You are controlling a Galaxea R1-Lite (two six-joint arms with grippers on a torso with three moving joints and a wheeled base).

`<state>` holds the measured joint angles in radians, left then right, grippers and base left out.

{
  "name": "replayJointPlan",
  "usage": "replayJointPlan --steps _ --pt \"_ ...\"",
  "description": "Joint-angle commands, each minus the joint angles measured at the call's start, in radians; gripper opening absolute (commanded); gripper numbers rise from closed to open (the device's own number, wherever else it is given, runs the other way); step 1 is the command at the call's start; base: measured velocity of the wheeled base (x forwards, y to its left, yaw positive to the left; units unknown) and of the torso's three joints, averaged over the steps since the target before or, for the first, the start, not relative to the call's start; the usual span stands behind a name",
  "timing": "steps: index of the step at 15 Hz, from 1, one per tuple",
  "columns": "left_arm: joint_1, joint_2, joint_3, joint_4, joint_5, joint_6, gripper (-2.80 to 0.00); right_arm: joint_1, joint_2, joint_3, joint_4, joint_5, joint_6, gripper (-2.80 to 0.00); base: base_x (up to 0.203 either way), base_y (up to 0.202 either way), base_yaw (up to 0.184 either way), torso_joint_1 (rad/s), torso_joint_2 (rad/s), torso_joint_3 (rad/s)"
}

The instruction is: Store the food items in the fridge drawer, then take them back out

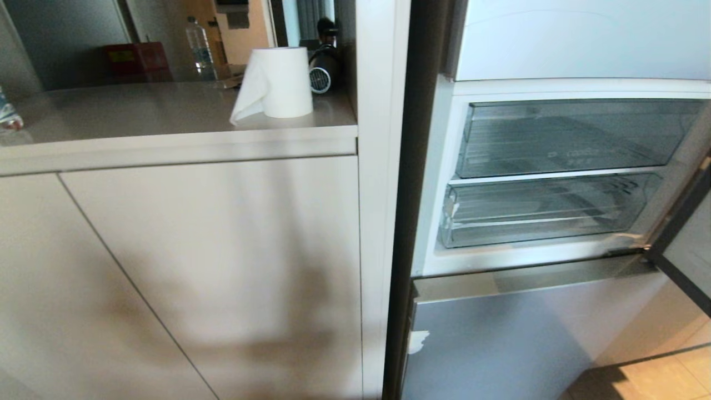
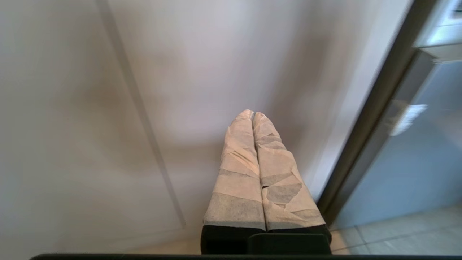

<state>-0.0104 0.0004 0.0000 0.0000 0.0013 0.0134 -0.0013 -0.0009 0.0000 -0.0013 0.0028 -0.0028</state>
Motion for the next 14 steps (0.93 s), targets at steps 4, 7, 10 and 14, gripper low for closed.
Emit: replayJointPlan --steps 4,7,10,14 --pt "0.0 0.0 0.0 0.0 0.0 0.0 -2.8 0.0 0.001 0.0 0.0 0.0 0.0 -2.8 0.0 -0.001 0.058 0.001 0.0 0.002" --pt "0.0 0.0 0.0 0.0 0.0 0.0 -2.8 0.001 0.001 0.0 0.0 0.005 -0.026 -2.8 0.0 0.0 0.0 0.0 0.0 0.0" --pt "0.0 0.0 0.0 0.0 0.0 0.0 -2.8 0.0 0.017 -0.033 0.021 0.0 -0.017 -2.8 0.0 0.0 0.0 0.0 0.0 0.0" --pt "0.0 0.0 0.0 0.0 0.0 0.0 -2.8 0.001 0.31 -0.167 0.055 0.062 0.013 -2.8 0.0 0.0 0.0 0.0 0.0 0.0"
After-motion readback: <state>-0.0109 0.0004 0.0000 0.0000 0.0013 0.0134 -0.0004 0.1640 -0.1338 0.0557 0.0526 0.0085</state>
